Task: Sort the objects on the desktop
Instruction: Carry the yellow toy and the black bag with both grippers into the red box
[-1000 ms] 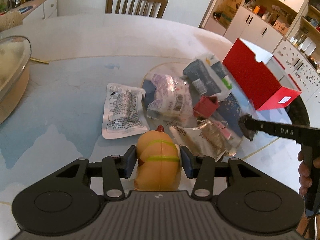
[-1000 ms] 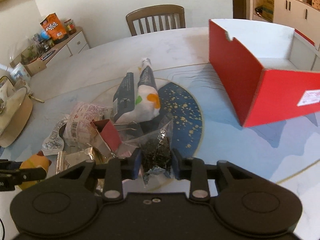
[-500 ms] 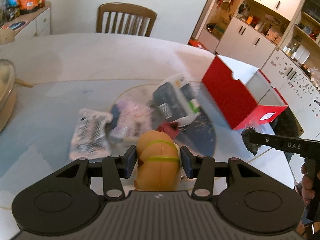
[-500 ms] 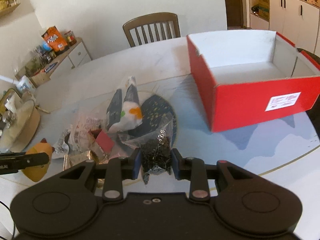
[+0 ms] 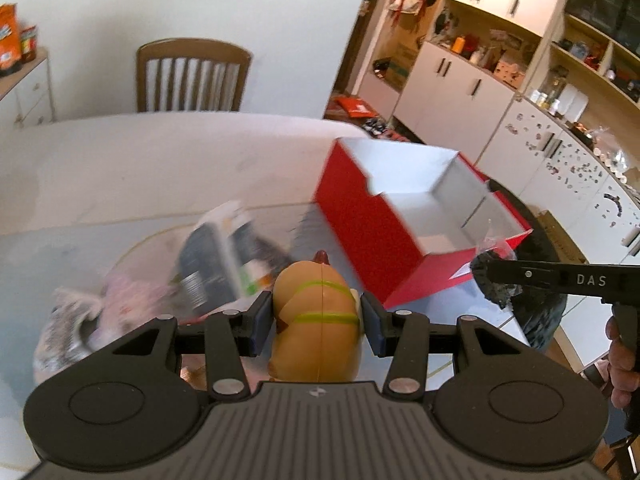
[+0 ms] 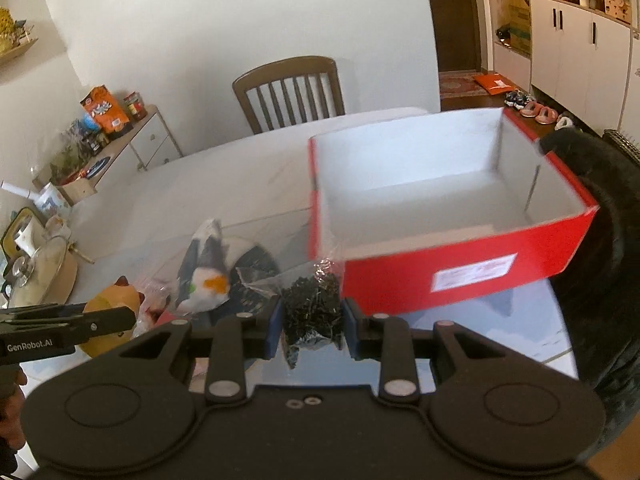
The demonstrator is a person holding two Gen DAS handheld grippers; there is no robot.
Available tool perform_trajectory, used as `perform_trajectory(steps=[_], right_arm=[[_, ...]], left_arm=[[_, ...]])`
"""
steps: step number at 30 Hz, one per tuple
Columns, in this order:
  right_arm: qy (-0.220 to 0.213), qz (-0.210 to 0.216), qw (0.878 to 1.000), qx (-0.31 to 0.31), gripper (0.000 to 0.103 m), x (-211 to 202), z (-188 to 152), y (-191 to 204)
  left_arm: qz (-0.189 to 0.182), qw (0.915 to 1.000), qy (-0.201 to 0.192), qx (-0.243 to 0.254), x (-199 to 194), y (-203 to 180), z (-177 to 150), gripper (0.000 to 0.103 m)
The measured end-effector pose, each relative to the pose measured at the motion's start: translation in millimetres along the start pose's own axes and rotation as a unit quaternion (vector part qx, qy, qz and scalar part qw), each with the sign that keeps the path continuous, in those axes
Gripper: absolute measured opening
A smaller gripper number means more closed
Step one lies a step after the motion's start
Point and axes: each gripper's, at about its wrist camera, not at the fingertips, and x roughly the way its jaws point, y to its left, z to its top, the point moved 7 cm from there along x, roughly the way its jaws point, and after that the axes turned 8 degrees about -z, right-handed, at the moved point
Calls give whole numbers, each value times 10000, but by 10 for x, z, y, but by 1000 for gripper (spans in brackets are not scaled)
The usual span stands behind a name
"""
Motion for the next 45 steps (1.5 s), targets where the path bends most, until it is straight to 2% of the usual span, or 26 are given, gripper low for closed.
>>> perform_trajectory(steps=[11,19,29,36,45], right_arm=[[-279,-183,9994,-31,30,-48,358,-700],[-387,-317,9987,-96,30,24,517,-1014],[-307,-424,9986,-48,30,349,742,-1261],[-3,-542,9985,-53,30,721,781,-1379],[474,-640,9967,-180,30,1174,726,-1460]], left_arm=[[-360,9976,11,588,560,-916,377,46],[-464,9945,158,929,969,-1312,546,46],[-221,9921,355,1179,1572,-1425,768,46],[-64,9904,634,1229,2019,-1388,827,46],[64,9854,1116,1285,2510,-1290,753,46]])
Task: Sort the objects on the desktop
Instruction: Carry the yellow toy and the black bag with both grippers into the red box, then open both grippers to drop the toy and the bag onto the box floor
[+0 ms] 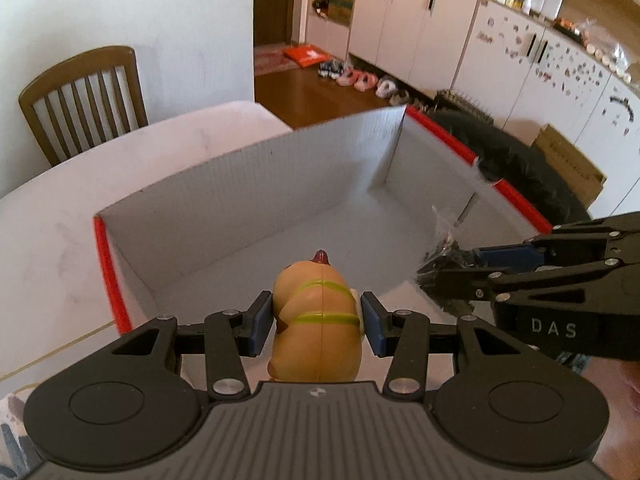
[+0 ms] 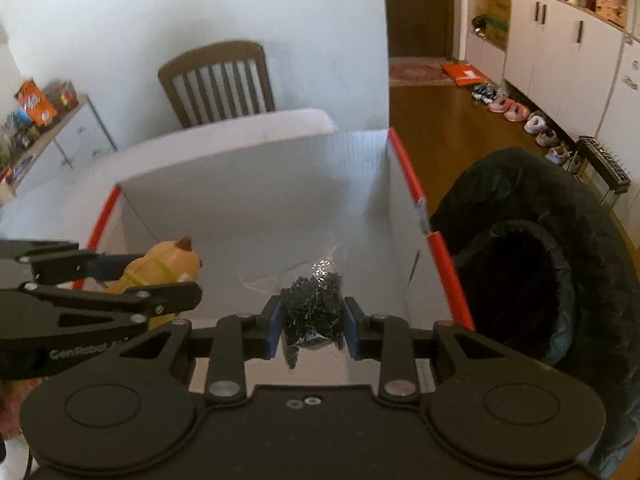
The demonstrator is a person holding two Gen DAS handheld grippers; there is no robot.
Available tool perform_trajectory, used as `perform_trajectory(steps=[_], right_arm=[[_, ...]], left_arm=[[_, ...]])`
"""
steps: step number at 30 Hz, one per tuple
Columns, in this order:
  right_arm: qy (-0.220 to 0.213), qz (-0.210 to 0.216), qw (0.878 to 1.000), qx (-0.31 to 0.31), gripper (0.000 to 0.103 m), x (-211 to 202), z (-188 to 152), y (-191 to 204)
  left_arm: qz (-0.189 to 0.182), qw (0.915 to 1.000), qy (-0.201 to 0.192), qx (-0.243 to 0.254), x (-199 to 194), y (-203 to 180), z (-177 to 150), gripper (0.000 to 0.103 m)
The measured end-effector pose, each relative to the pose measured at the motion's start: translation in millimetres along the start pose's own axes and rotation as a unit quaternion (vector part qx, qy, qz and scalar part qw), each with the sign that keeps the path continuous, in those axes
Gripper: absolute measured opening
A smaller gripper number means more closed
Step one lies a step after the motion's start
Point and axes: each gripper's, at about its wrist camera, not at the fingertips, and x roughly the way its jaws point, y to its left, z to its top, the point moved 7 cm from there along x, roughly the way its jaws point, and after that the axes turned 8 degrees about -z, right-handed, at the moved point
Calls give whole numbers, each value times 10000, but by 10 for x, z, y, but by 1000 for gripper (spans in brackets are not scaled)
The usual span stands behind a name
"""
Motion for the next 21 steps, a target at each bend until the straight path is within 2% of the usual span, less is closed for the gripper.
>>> perform_trajectory(steps=[8,14,21], right_arm=[[371,-51,9988,-331,30,299,-59,102],[567,-124,9970,-507,30,432,-94,133],[785,-91,9950,-606,30,521,-115,153]], left_arm=[[78,9980,607,-132,309,159,-40,46],[-30,9939,1042,-352,442,206,-64,46],[-19,9902,1360,-321,519,195,-106,46]])
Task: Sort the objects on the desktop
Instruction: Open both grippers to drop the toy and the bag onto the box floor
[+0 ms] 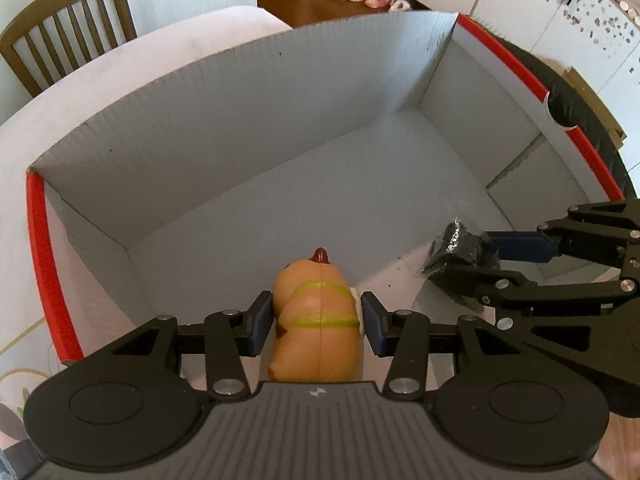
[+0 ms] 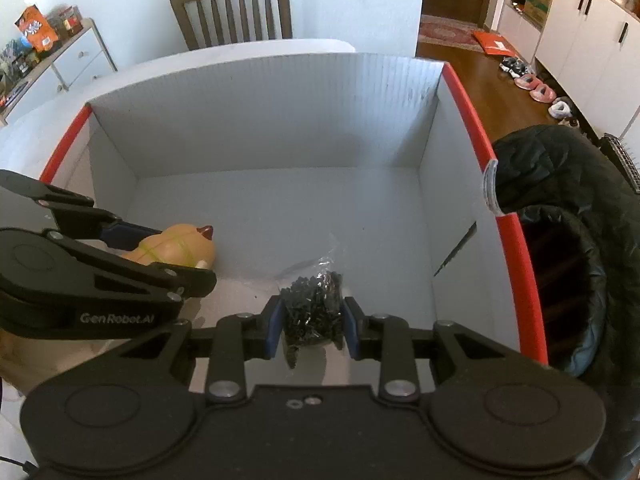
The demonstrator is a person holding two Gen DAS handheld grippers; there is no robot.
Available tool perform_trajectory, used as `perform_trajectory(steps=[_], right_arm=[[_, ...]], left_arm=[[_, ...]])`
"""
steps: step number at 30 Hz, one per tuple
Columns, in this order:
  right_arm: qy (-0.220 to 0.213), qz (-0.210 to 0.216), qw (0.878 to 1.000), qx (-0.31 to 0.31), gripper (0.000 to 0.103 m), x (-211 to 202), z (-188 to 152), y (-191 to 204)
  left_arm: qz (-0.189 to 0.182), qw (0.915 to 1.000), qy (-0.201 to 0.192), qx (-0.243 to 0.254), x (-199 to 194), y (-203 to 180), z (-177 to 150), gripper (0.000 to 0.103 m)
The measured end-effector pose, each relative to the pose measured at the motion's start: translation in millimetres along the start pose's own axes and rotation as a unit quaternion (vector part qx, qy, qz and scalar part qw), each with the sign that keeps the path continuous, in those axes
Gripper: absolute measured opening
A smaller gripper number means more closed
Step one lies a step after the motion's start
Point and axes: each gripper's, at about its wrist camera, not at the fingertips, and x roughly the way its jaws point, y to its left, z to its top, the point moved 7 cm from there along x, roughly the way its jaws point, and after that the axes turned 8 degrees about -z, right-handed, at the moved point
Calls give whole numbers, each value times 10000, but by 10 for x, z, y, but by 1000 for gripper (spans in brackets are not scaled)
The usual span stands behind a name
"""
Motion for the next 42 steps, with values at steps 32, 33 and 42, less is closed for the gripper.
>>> perform_trajectory(steps=[32,33,42], right_arm=[[-123,15,9999,-38,53,-169,-42,-136],[-160,27,9999,-57,54,-201,-42,-140],[-450,239,9987,-61,73,-446,-95,-146]], left_arm=[[-78,9974,-710,22,-545,-78,-114,75],[-88,9970,-766,41,-560,-89,-123,76],[-217,9928,-1178,86,-748,-161,-230,85]])
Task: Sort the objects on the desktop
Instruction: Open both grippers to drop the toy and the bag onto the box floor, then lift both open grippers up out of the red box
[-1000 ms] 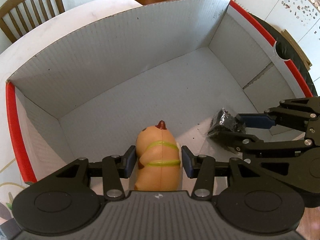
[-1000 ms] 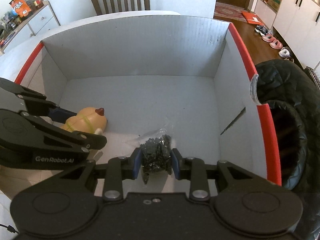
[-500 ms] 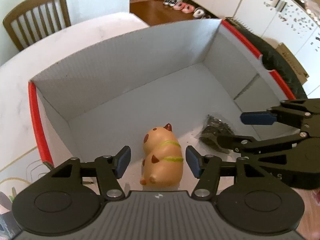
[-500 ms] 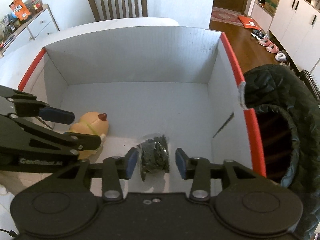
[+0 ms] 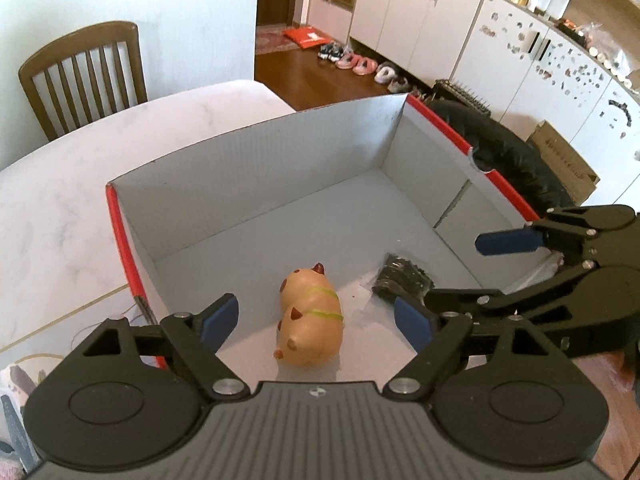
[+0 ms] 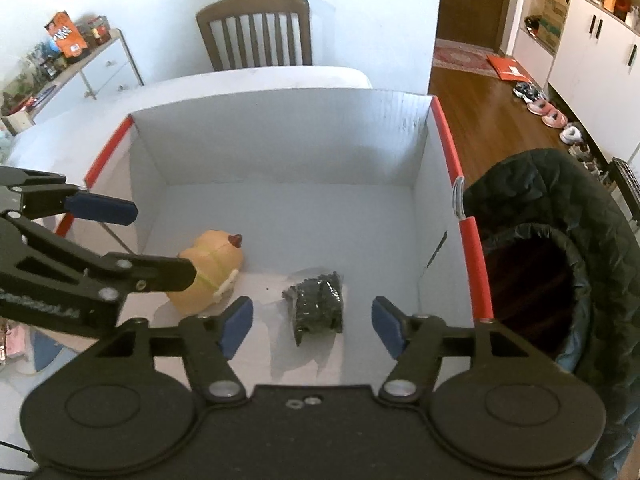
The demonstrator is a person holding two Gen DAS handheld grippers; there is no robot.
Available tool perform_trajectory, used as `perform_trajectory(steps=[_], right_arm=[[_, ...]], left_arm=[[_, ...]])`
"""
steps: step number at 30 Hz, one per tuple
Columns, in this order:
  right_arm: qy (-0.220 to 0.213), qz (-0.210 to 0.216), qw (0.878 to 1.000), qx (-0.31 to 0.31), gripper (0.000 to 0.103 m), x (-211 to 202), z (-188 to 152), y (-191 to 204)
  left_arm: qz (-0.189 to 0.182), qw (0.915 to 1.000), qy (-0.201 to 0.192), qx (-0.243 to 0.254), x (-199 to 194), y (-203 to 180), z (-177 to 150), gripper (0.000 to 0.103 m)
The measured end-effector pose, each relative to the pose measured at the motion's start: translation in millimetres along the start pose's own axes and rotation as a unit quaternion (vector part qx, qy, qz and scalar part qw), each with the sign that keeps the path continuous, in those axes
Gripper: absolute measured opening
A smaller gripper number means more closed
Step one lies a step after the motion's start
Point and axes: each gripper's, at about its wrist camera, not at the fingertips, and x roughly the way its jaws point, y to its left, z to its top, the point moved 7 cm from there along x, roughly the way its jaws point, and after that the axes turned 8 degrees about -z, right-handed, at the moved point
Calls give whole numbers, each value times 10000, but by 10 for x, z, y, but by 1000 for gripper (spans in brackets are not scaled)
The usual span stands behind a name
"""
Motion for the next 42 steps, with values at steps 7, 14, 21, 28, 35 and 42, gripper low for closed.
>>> perform_trajectory(steps=[7,14,21,28,35,42], right_arm=[[-215,121,9996,164,84,-155,20,-85],[-555,326,9977,208,95,-335,12,-22],[-885,406,9950,204,98,-606,9,127],[-1120,455,9923,282,100,-891,-39,385],[-1311,451,9900,261,102,-1147,-141,806],[-1325,499,9897,232,102,-1241,-270,1338]], left_arm=[[-126,9992,-384,-19,-231,-78,-41,97],[-278,9967,-734,-212,-512,-101,-98,103],[-327,9946,-962,-220,-847,-121,-242,103],[-261,9919,-1238,-68,-1250,-32,-485,103],[-194,9897,-1416,110,-1646,155,-811,103],[-49,9880,-1542,-55,-2030,514,-1148,103]])
